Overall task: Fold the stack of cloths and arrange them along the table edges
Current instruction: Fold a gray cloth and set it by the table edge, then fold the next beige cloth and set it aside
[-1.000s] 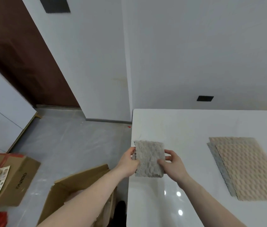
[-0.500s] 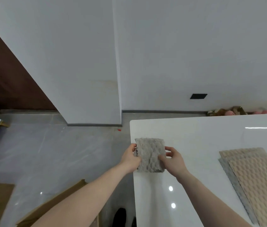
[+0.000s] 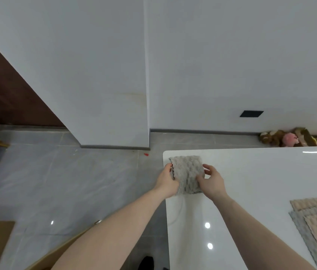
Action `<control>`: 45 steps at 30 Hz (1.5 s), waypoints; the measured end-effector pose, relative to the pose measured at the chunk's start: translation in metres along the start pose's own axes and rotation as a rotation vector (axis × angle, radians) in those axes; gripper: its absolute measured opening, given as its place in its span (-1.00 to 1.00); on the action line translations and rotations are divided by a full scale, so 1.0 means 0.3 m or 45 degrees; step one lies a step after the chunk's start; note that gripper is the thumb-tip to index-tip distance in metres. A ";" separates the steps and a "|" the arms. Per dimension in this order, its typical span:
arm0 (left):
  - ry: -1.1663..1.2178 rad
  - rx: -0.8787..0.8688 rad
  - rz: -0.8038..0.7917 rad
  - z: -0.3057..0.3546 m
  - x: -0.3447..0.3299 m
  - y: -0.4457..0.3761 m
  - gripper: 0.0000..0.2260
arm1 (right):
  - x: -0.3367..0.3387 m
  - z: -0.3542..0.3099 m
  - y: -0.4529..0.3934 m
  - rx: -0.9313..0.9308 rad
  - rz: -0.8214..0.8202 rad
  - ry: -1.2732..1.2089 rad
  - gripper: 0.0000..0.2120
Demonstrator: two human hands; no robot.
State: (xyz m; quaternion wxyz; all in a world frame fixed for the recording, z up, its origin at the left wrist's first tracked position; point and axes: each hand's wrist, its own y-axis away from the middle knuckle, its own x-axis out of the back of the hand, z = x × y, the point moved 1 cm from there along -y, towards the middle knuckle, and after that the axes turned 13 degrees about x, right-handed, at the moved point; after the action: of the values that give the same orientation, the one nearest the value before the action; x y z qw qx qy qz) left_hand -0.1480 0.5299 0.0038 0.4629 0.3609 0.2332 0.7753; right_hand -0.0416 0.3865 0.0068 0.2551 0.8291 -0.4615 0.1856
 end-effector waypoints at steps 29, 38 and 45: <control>-0.565 -0.350 0.198 -0.230 -0.277 0.816 -0.46 | 0.449 0.164 0.778 0.442 -0.353 0.216 -0.44; -0.506 -0.336 0.258 -0.303 -0.638 1.274 -0.49 | 0.762 0.386 1.124 0.515 -0.391 0.161 -0.46; -0.596 -0.393 0.203 -0.324 -0.705 1.423 -0.48 | 0.920 0.503 1.282 0.461 -0.257 0.155 -0.50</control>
State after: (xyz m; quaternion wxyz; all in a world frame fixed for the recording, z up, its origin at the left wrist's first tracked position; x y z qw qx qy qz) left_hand -0.3921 0.1423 0.1667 0.4911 0.4725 -0.0300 0.7313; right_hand -0.2221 -0.0591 0.1328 0.1468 0.8908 -0.3189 0.2886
